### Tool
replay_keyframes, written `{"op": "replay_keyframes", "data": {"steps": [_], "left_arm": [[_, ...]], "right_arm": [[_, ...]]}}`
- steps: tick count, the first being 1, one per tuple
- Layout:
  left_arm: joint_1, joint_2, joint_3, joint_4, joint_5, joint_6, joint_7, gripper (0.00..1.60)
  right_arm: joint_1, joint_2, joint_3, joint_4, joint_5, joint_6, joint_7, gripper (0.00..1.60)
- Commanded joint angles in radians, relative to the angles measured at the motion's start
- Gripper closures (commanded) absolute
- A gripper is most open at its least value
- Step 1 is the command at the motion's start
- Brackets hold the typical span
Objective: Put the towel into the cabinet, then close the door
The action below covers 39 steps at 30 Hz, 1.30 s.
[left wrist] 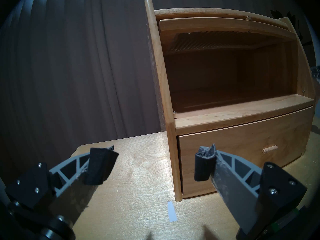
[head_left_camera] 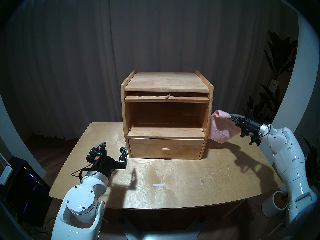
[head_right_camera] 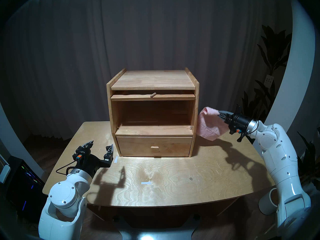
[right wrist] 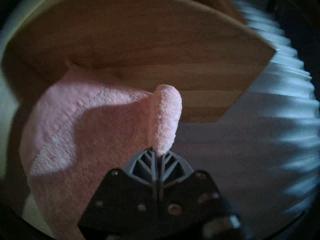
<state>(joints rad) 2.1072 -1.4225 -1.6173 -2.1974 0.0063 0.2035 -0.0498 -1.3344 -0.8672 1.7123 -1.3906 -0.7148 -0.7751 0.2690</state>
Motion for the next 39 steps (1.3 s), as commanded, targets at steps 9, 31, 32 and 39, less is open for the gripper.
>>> {"op": "replay_keyframes", "data": {"steps": [9,31,32,39], "left_arm": [[-0.007,0.000,0.000,-0.013,0.000,-0.004,0.000,0.00],[-0.010,0.001,0.000,0.000,0.000,-0.004,0.000,0.00],[-0.010,0.001,0.000,0.000,0.000,-0.004,-0.001,0.00],[-0.012,0.001,0.000,0.000,0.000,-0.005,-0.001,0.00]], "right_arm": [[-0.029,-0.112,0.081,-0.221,0.281,-0.039,-0.096,1.60],[-0.221,-0.279,-0.113,-0.519,0.605,-0.077,-0.148,1.60],[-0.229,-0.287,-0.130,-0.541,0.618,-0.077,-0.151,1.60],[-0.278,-0.329,-0.233,-0.628,0.713,-0.076,-0.178,1.60]]}}
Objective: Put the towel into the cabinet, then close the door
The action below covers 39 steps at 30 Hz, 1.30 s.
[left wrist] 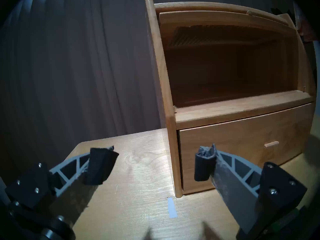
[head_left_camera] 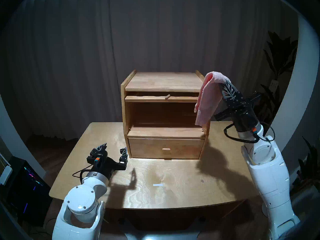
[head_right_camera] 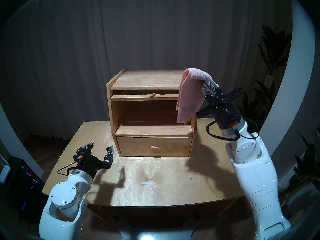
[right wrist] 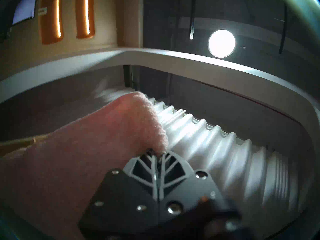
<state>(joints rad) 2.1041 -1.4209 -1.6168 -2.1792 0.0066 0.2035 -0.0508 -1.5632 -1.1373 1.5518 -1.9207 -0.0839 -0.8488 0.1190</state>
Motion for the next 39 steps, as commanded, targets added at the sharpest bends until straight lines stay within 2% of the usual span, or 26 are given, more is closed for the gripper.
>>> {"op": "replay_keyframes", "data": {"steps": [1,6,11,18,22,26,29,30,32,34,35,39], "left_arm": [[-0.009,0.000,0.000,-0.018,-0.001,-0.005,0.000,0.00],[-0.010,0.000,0.000,-0.019,-0.001,-0.006,0.000,0.00],[-0.010,0.000,0.000,-0.020,-0.001,-0.006,0.000,0.00],[-0.011,0.000,0.000,-0.024,-0.001,-0.006,0.000,0.00],[-0.010,0.000,0.000,-0.026,-0.001,-0.007,0.000,0.00],[-0.009,-0.001,0.000,-0.029,-0.001,-0.007,0.001,0.00],[-0.009,-0.001,0.000,-0.030,-0.001,-0.007,0.001,0.00],[-0.008,-0.001,0.000,-0.031,-0.001,-0.007,0.001,0.00],[-0.008,-0.001,0.000,-0.032,-0.001,-0.007,0.001,0.00],[-0.008,-0.001,0.000,-0.032,-0.001,-0.006,0.001,0.00],[-0.008,-0.001,0.000,-0.032,-0.001,-0.006,0.001,0.00],[-0.007,-0.001,0.000,-0.033,-0.001,-0.006,0.001,0.00]], "right_arm": [[-0.060,-0.064,-0.089,-0.121,0.098,0.000,-0.032,1.60],[-0.109,-0.081,-0.157,-0.174,0.163,0.011,-0.051,1.60],[-0.186,-0.096,-0.215,-0.250,0.231,0.074,-0.085,1.60],[-0.272,-0.102,-0.232,-0.297,0.297,0.224,-0.155,1.60],[-0.281,-0.102,-0.218,-0.293,0.308,0.278,-0.191,1.60],[-0.246,-0.084,-0.183,-0.275,0.292,0.371,-0.231,1.60],[-0.225,-0.075,-0.183,-0.256,0.288,0.398,-0.233,1.60],[-0.214,-0.070,-0.182,-0.255,0.280,0.434,-0.240,1.60],[-0.179,-0.062,-0.198,-0.249,0.272,0.502,-0.239,1.60],[-0.171,-0.062,-0.208,-0.239,0.272,0.502,-0.242,1.60],[-0.156,-0.065,-0.230,-0.221,0.284,0.550,-0.240,1.60],[-0.121,-0.074,-0.270,-0.180,0.292,0.635,-0.247,1.60]]}}
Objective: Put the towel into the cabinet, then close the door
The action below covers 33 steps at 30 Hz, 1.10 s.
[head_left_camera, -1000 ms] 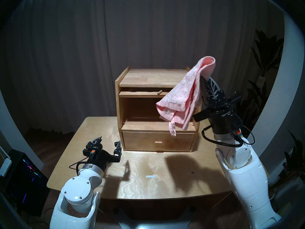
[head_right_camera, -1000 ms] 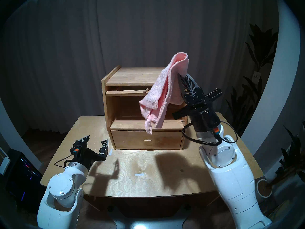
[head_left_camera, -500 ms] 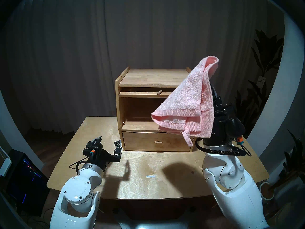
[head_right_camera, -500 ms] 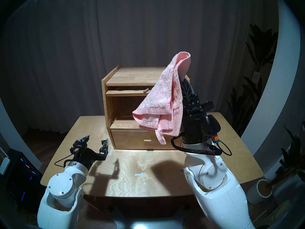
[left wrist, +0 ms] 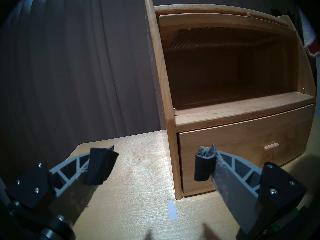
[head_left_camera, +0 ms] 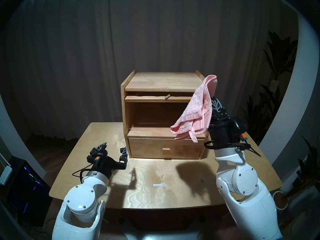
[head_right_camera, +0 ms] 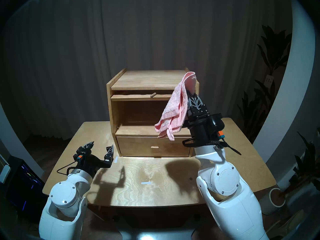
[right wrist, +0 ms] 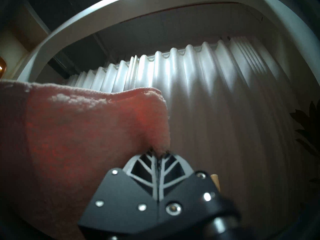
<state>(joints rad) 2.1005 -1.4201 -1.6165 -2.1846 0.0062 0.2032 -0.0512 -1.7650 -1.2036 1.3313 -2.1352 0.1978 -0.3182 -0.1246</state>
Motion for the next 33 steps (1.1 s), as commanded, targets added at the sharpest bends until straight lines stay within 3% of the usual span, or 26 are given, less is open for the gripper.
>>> {"op": "replay_keyframes", "data": {"steps": [1,11,21,28,30,33], "left_arm": [[-0.003,-0.002,-0.001,-0.028,-0.001,-0.006,0.002,0.00],[0.000,-0.003,-0.001,-0.032,-0.001,-0.005,0.002,0.00],[0.002,-0.003,-0.001,-0.035,-0.001,-0.004,0.003,0.00],[0.002,-0.003,-0.001,-0.036,-0.001,-0.004,0.003,0.00],[0.002,-0.003,-0.001,-0.036,-0.001,-0.004,0.003,0.00],[0.002,-0.003,-0.001,-0.035,-0.001,-0.004,0.003,0.00]], "right_arm": [[0.095,-0.009,-0.058,0.039,0.008,0.123,-0.004,1.60],[0.204,-0.034,-0.098,0.090,0.033,0.326,-0.024,1.60],[0.300,-0.110,-0.109,0.177,0.054,0.528,-0.024,1.60],[0.391,-0.185,-0.122,0.271,0.029,0.670,-0.005,1.60],[0.380,-0.203,-0.111,0.271,0.029,0.662,0.003,1.60],[0.429,-0.251,-0.107,0.330,0.032,0.659,0.017,1.60]]}}
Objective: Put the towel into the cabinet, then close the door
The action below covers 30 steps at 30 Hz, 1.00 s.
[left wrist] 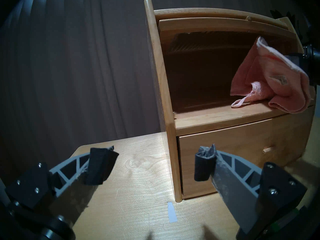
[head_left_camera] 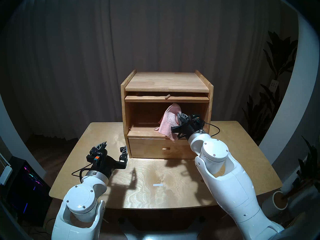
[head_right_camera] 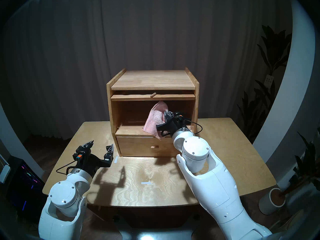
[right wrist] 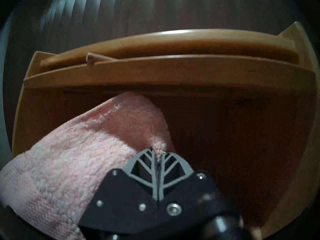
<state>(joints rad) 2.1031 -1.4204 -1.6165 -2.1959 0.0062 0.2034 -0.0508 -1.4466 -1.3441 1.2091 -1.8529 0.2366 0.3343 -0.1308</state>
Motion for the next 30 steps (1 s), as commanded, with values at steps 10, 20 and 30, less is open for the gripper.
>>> {"op": "replay_keyframes", "data": {"steps": [10,20,30], "left_arm": [[-0.002,-0.002,-0.001,-0.023,-0.001,-0.005,0.002,0.00],[0.002,-0.004,-0.001,-0.028,-0.001,-0.004,0.003,0.00],[0.003,-0.004,-0.002,-0.029,-0.001,-0.003,0.004,0.00]], "right_arm": [[0.194,-0.160,0.014,0.082,-0.047,-0.003,0.052,1.60],[0.286,-0.162,-0.016,0.266,-0.127,-0.064,0.081,1.60],[0.274,-0.146,-0.048,0.388,-0.206,-0.223,0.061,1.60]]}}
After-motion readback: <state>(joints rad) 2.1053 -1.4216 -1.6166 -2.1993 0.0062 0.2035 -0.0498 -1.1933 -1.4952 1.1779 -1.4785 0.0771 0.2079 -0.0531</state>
